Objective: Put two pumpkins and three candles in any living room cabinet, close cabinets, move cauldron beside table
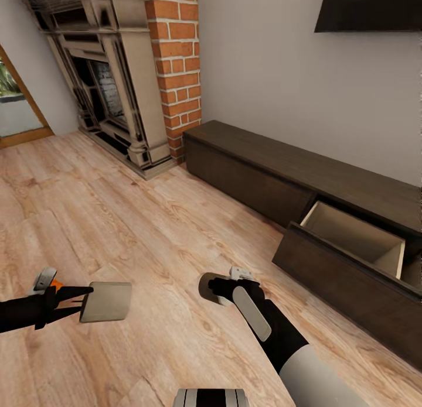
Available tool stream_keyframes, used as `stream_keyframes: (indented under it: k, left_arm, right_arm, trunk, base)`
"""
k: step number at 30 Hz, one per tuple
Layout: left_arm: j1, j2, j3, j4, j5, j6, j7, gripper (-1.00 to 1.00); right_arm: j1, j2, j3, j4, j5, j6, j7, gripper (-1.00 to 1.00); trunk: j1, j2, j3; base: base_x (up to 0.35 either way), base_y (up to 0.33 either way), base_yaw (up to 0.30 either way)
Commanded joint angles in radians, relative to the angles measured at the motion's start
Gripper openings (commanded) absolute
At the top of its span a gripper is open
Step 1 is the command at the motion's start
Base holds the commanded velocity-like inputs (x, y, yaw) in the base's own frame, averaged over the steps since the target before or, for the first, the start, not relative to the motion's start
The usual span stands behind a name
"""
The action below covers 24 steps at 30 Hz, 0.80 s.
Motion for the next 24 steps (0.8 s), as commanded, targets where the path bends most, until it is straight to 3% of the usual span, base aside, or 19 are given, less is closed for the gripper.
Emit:
stream_keyframes:
  k: [1,4,11,21,24]
  left_arm:
    - [-0.001,0.001,-0.007,0.0,-0.003,0.001,0.001,-1.0]
    - [-0.001,0.0,-0.015,0.0,-0.024,-0.001,0.004,-1.0]
    - [-0.001,-0.001,-0.006,0.001,-0.122,-0.003,0.007,-1.0]
    - [-0.002,-0.001,-0.007,0.0,-0.16,-0.004,0.008,-1.0]
    - [-0.002,-0.001,-0.006,0.001,-0.184,-0.007,0.043,-1.0]
  right_arm:
    - [-0.001,0.0,0.002,-0.001,-0.01,0.001,-0.01,-1.0]
    - [-0.001,0.0,0.002,-0.001,-0.01,0.001,-0.011,-1.0]
    - [-0.001,0.0,0.003,-0.001,-0.01,0.001,-0.011,-1.0]
    - [-0.001,0.004,0.003,0.0,-0.01,0.001,-0.01,-1.0]
    - [-0.001,0.004,0.003,0.0,-0.01,0.001,-0.011,-1.0]
  trunk:
    - [-0.001,0.0,0.003]
    - [-0.002,0.001,0.015]
    - [-0.005,0.002,0.043]
    - [-0.01,0.005,0.086]
    - [-0.011,0.005,0.098]
  base:
    - [0.0,0.0,0.0]
    - [0.0,0.0,0.0]
    - [0.0,0.0,-0.024]
    - [0.0,0.0,-0.082]
    - [0.0,0.0,-0.003]
